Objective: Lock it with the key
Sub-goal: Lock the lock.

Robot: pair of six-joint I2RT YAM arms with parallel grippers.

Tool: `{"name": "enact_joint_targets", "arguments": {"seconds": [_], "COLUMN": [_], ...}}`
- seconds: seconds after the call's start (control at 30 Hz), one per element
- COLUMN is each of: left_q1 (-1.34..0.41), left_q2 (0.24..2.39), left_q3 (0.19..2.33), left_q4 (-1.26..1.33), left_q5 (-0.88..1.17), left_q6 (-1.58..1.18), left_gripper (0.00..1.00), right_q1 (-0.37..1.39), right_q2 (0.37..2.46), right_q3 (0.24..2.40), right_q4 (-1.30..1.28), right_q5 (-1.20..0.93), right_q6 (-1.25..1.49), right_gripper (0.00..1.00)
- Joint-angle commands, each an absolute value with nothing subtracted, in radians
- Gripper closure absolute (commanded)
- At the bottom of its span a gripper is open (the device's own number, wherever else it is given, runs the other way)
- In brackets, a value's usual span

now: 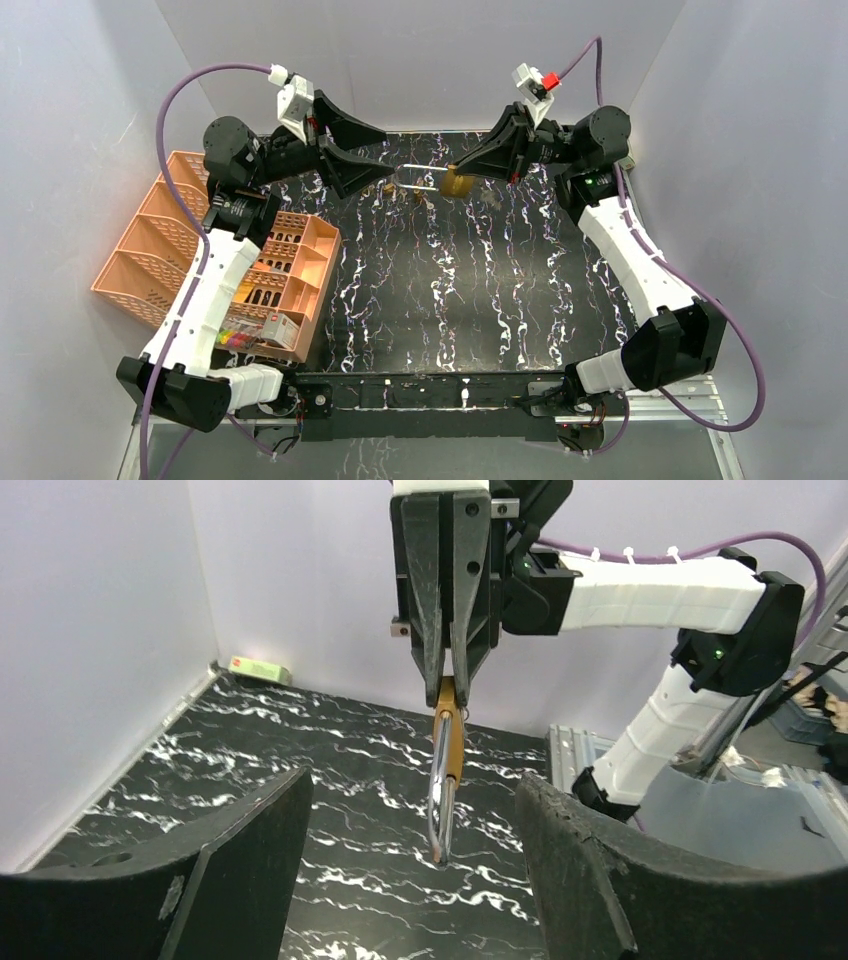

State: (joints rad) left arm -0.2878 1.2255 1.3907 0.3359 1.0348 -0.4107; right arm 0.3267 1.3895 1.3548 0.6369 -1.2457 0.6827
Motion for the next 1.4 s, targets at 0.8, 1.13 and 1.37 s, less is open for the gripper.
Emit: {"name": "enact_joint_targets", "arguments": {"seconds": [0.8,1.13,1.37], "left_q1": [-0.289,-0.326,-0.338], "left_q2": [1.345,1.384,1.39], "left_q3": [1.393,1.402,1.375], "left_q4": [0.519,0.525,0.636], "left_q5": [1.299,1.288,1.262], "left_q6": [-0.632,-0.634,-0.692], "left_gripper": [0.64,0.57,1.0], "right_q1": [0.338,0.375,0.39], "right_q2": [1.467,1.497,1.486], "right_q3": [1.531,1.557,1.565], "right_q4": [0.758,0.75,0.646], "right_q5": [-1.269,-1.258,-1.247], "right_q6": [0.8,0.776,0.693], "right_gripper": [1.0,1.0,1.0]}}
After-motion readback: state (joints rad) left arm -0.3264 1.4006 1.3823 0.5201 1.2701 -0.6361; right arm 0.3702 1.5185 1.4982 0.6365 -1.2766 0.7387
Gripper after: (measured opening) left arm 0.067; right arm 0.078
